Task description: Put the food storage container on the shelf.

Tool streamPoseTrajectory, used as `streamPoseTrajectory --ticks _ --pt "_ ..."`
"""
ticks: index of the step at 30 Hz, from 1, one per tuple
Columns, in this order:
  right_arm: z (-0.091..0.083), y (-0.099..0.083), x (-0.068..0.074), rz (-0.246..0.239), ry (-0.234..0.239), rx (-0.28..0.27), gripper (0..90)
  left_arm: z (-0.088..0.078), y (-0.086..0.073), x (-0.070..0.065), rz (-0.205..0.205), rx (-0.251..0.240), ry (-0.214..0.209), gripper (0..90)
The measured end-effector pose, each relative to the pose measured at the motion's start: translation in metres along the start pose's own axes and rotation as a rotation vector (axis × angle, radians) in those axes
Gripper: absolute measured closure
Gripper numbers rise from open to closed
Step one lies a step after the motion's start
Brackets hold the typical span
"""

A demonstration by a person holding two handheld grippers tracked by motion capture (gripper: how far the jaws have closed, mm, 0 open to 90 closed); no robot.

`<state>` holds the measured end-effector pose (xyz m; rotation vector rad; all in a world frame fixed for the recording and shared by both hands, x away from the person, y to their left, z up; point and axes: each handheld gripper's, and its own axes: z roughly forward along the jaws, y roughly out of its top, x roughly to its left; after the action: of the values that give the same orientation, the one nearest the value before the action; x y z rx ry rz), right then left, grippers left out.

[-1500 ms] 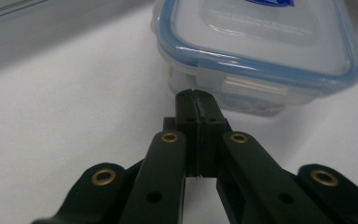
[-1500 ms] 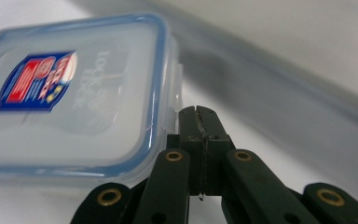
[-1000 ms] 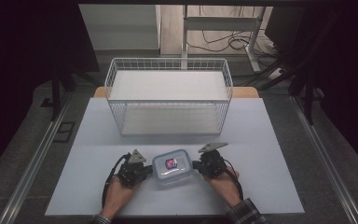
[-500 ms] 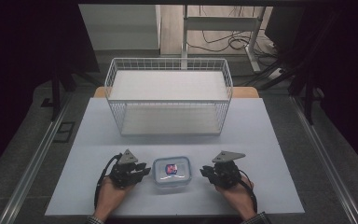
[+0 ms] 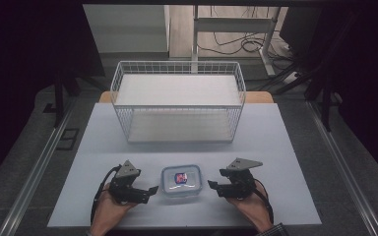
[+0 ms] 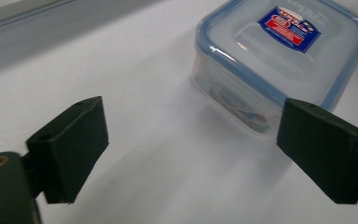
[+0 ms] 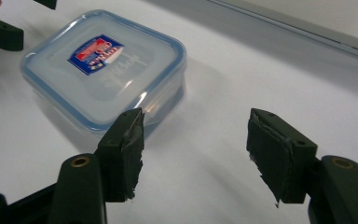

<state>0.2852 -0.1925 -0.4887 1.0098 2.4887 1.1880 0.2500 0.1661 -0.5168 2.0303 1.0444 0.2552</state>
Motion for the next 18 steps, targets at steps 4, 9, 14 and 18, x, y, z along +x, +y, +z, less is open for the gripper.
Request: streamPoseTrajectory --ticks 4,9,14,18 --pt "0.001 0.003 0.003 -0.006 0.015 0.003 31.7 -0.002 0.003 -0.001 -0.01 -0.026 -0.031 8.2" --pt "0.006 0.01 0.006 0.007 0.053 -0.015 26.9 0.001 0.006 -0.002 -0.028 -0.039 -0.065 9.9" --pt "0.017 0.019 0.013 0.002 0.091 -0.013 21.9 0.008 0.013 -0.007 -0.013 -0.048 -0.089 10.0" --pt "0.029 0.025 0.018 -0.01 0.107 0.014 16.5 0.018 0.019 -0.009 -0.021 -0.039 -0.108 8.8"
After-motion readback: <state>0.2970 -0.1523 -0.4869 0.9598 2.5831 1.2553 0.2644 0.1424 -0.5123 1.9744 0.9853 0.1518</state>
